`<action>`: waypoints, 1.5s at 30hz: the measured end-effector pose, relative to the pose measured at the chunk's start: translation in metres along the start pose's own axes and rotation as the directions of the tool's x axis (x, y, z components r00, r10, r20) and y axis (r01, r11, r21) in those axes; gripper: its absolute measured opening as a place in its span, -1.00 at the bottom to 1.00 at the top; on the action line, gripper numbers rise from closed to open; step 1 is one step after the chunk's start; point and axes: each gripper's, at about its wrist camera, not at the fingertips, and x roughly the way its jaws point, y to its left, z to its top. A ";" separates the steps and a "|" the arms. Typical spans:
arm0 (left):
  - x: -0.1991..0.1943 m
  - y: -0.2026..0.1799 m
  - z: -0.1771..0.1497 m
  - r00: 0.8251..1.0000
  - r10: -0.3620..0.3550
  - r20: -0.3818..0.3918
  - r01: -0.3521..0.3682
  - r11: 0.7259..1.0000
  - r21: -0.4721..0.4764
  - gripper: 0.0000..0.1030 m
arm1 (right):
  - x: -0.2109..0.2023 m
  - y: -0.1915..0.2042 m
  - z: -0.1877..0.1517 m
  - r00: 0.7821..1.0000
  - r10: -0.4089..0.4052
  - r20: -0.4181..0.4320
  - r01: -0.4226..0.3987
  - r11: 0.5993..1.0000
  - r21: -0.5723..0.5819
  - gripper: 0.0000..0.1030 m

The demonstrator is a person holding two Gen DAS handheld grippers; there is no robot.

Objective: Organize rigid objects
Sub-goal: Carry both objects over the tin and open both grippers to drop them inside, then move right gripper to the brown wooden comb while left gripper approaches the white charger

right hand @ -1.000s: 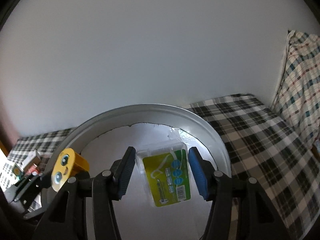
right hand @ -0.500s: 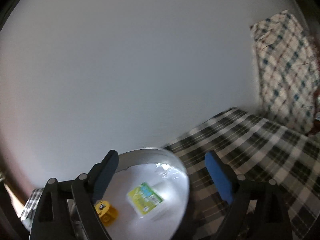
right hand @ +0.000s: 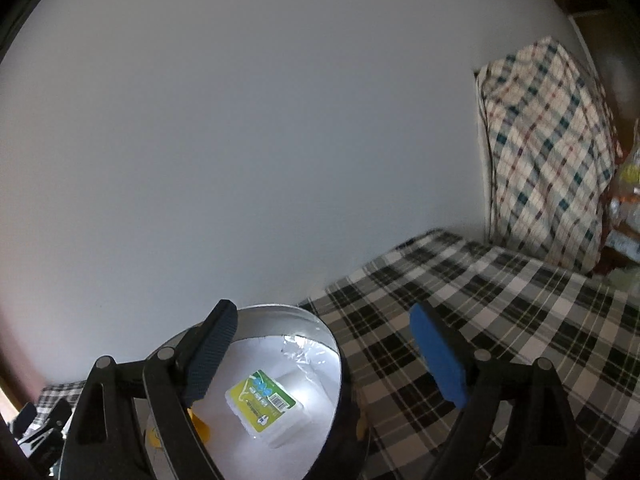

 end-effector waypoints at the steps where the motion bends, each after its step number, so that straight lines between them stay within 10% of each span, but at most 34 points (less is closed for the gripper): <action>1: 0.000 0.004 -0.002 1.000 0.010 0.003 -0.010 1.000 -0.002 0.99 | -0.003 0.002 -0.001 1.000 -0.002 0.016 0.002 1.000 -0.009 0.74; 30: -0.010 0.052 -0.012 1.000 -0.001 -0.022 0.002 1.000 0.031 0.99 | -0.046 0.063 -0.034 0.981 -0.082 0.175 0.118 0.970 -0.210 0.74; 45: -0.005 0.117 -0.022 0.991 0.061 -0.119 -0.063 0.998 -0.009 0.99 | -0.064 0.116 -0.068 0.999 0.033 0.034 -0.025 0.974 -0.227 0.74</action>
